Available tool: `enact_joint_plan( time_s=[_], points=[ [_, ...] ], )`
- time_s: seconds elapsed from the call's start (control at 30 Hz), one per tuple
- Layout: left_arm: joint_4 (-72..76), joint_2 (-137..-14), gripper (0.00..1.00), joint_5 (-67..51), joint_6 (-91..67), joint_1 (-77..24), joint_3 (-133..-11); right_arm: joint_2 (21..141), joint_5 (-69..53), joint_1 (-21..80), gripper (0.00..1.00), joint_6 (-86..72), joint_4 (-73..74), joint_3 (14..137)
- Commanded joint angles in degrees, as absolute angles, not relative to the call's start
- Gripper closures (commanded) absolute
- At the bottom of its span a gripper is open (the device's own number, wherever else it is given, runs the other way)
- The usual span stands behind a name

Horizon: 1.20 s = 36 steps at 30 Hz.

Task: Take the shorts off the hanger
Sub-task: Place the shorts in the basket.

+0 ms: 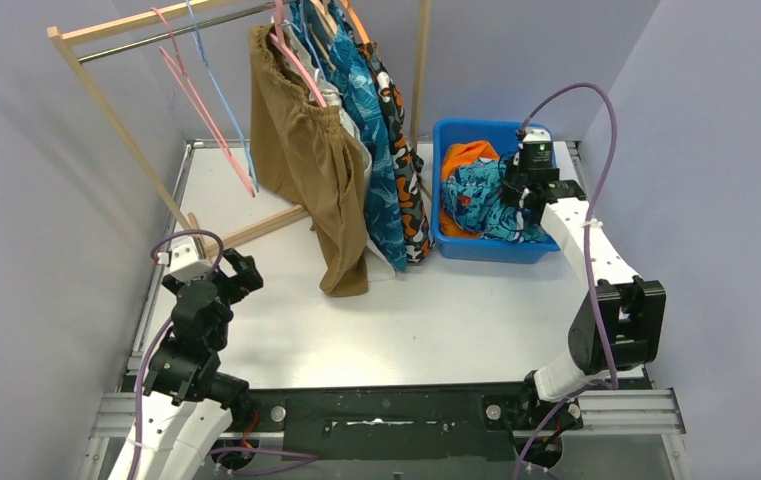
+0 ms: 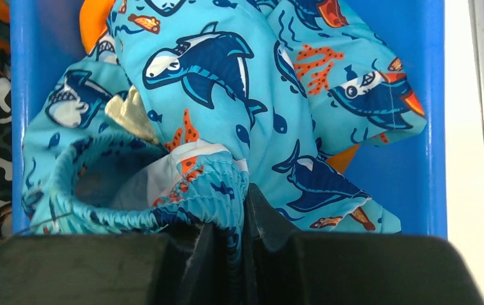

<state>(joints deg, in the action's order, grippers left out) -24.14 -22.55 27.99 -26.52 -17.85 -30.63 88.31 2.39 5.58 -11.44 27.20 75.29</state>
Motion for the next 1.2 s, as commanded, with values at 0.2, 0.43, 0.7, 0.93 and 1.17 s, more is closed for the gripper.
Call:
enact_joint_plan(
  time_s=[0.2, 0.43, 0.7, 0.93, 1.17],
  points=[
    [-21.71, -22.06, 0.1, 27.25, -26.24, -17.49, -31.38, 83.84, -0.17, 5.71, 0.99, -12.38, 28.31, 84.04],
    [-21.84, -22.31, 0.1, 27.29, -26.37, -17.49, -31.44, 91.71, -4.95, 5.18, 0.95, -8.43, 37.55, 88.59],
    [-21.84, -22.01, 0.1, 26.85, -26.46, -17.5, -31.38, 118.08, -10.58, 6.54, 0.99, 0.54, 57.94, 98.06],
    [-21.98, -22.27, 0.1, 26.98, -26.46, -17.49, -31.45, 117.01, -9.54, 4.66, 0.83, -0.46, 60.84, 104.53],
    [-21.75, -22.45, 0.1, 27.28, -26.37, -17.46, -31.37, 107.45, -5.92, 5.09, 0.43, -2.07, 62.96, 107.77]
  ],
)
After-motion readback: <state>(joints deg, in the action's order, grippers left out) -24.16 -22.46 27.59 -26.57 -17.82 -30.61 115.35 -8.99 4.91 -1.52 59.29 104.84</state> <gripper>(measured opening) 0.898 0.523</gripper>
